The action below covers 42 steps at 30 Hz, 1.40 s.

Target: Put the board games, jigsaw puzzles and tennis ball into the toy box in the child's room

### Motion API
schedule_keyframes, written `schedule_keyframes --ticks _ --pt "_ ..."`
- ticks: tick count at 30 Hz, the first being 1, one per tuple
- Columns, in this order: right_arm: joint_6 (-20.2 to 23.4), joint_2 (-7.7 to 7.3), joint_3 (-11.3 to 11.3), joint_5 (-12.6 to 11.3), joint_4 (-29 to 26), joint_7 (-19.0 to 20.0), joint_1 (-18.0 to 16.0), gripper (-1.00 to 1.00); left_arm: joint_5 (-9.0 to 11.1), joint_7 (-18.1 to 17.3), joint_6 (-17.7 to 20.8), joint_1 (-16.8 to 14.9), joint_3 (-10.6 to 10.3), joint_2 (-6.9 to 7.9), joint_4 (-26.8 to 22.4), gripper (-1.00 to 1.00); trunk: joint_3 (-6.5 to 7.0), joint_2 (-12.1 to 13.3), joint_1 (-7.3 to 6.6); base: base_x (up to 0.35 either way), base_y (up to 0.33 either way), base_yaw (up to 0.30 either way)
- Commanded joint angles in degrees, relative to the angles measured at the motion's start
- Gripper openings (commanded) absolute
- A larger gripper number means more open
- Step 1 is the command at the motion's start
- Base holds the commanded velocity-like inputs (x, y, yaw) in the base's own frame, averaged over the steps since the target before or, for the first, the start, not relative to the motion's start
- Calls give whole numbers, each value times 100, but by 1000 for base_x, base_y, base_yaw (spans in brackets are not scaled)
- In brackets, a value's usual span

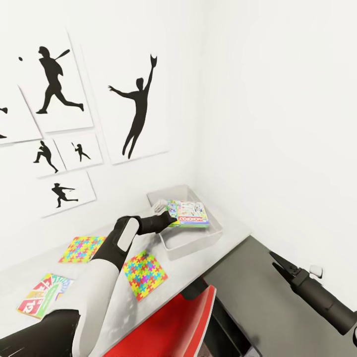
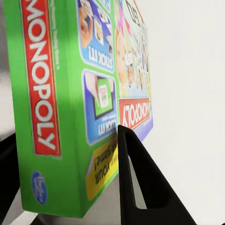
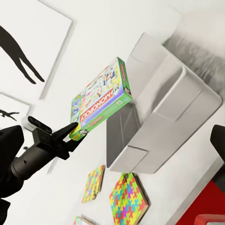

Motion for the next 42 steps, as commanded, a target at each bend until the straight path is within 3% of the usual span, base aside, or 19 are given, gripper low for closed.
schedule_keyframes --ticks 1,7,29,42 --pt "34 0 -10 -5 0 17 -6 100 -10 -22 41 -6 35 -8 -1 -100 -22 -13 3 0 0 0" --pt "34 0 -18 -4 -1 65 -6 100 -6 -14 -165 -8 27 -8 -1 -100 -78 -13 3 0 0 0" --pt "34 0 -25 12 1 215 -6 100 -6 -13 -214 -8 12 -8 -8 -100 -283 -13 3 0 0 0" --pt "25 14 -94 38 1 217 -1 100 -7 -13 -220 -15 7 -8 -10 -100 -301 -13 3 0 0 0"
